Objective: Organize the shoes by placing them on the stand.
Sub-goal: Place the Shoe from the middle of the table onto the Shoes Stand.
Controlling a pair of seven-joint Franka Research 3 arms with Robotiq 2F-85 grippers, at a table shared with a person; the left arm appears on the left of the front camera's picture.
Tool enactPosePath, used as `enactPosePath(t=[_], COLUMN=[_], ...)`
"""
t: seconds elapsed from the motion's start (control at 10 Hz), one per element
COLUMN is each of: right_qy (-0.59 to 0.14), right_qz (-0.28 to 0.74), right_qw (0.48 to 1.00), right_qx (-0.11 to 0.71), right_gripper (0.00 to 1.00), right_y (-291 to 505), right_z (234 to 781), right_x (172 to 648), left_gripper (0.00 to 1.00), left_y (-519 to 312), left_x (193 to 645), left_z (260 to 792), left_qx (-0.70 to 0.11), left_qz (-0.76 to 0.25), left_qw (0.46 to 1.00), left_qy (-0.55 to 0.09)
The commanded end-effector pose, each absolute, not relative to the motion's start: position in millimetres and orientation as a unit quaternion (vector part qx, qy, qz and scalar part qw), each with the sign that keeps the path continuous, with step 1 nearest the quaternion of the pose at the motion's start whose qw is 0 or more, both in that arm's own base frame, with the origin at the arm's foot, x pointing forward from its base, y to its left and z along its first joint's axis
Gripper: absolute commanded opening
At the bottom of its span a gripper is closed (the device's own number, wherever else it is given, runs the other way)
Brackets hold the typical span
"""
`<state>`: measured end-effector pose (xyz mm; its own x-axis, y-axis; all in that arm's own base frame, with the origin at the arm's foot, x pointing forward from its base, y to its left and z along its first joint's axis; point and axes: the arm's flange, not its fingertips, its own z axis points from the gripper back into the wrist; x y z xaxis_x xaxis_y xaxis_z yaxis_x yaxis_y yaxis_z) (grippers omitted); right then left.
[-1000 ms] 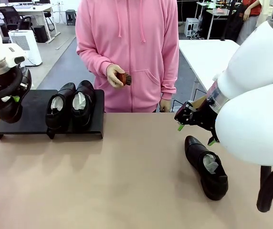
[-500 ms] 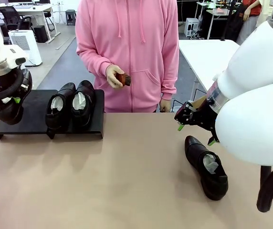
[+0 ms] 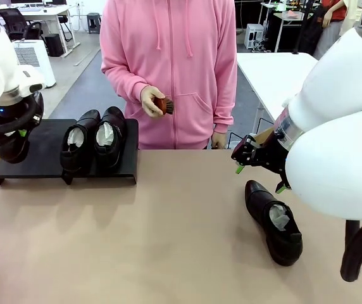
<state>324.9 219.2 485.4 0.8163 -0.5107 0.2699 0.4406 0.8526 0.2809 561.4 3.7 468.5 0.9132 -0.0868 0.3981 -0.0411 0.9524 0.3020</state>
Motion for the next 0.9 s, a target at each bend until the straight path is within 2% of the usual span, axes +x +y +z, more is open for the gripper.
enactPosePath(t=[0.0, 0.8], right_qy=[-0.170, -0.170], right_qz=[-0.241, -0.241], right_qw=[0.949, 0.949], right_qx=[0.113, 0.113], right_gripper=[1.00, 1.00], right_y=[219, 219], right_z=[487, 487], right_x=[329, 329], left_gripper=[0.00, 0.00], left_y=[4, 25], left_x=[567, 588], left_z=[468, 440], left_qx=[0.177, 0.175], left_qz=[0.000, -0.008], left_qw=[0.957, 0.957], left_qy=[-0.230, -0.231])
